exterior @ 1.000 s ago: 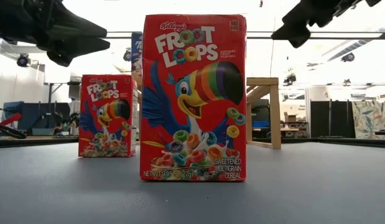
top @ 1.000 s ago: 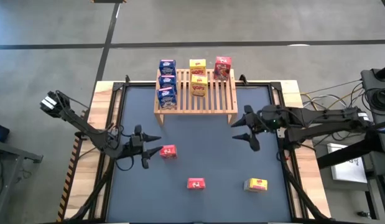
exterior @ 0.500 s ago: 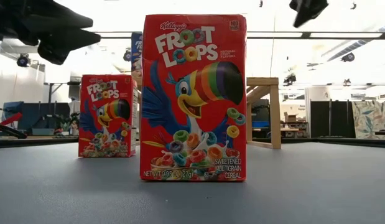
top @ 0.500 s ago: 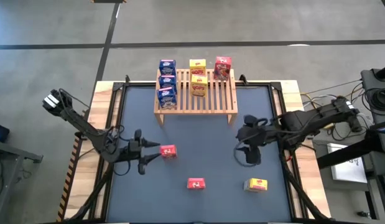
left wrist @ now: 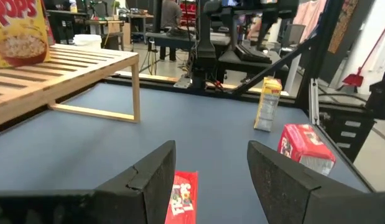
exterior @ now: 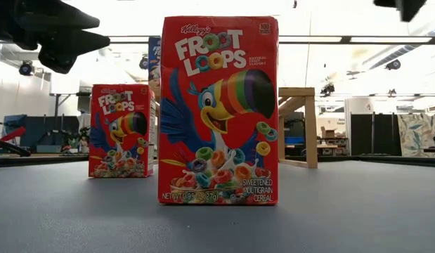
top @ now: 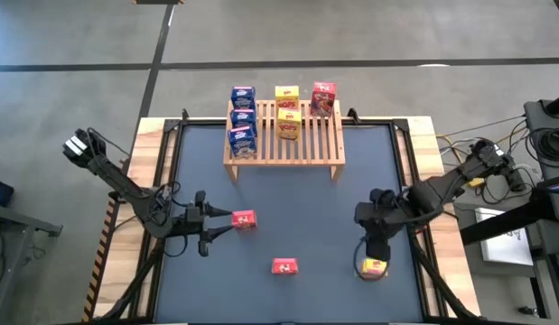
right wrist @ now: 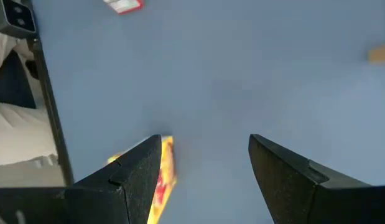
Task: Stack cereal on shelf
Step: Put the yellow cereal box on the shelf aligned with the yellow cereal boxes
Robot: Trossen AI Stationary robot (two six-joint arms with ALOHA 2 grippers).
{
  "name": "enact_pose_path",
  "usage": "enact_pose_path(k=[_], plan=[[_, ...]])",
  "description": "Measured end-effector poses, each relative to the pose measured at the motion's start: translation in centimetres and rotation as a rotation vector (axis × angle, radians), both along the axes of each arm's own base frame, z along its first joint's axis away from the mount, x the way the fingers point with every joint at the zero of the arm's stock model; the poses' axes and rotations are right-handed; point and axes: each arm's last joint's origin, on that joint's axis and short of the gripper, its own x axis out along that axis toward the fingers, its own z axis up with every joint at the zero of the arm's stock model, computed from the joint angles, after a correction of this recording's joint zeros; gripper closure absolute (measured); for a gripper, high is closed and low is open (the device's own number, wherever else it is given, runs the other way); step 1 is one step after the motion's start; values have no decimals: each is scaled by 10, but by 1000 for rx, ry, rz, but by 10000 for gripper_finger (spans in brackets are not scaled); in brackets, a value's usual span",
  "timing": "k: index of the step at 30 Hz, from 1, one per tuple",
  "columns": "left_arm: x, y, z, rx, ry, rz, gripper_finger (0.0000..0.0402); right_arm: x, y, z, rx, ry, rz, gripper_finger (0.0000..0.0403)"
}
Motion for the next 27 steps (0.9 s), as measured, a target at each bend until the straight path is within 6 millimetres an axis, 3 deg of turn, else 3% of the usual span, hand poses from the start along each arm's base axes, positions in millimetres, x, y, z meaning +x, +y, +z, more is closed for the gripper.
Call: enact_pose_path(k=[5, 14, 20, 27], plan=[[1, -1, -2, 10, 12, -3, 218, -2, 38, -9, 19, -18, 20, 172], [1, -1, -3, 12, 13, -2, 218, -7, 89, -46, -62, 123, 30, 172], [1, -1, -1, 23, 3, 5, 218, -6, 102, -49, -73, 129, 43, 172], [2, -2, 4, 14, -19, 5, 218, -6, 101, -64, -136, 195, -4, 172]])
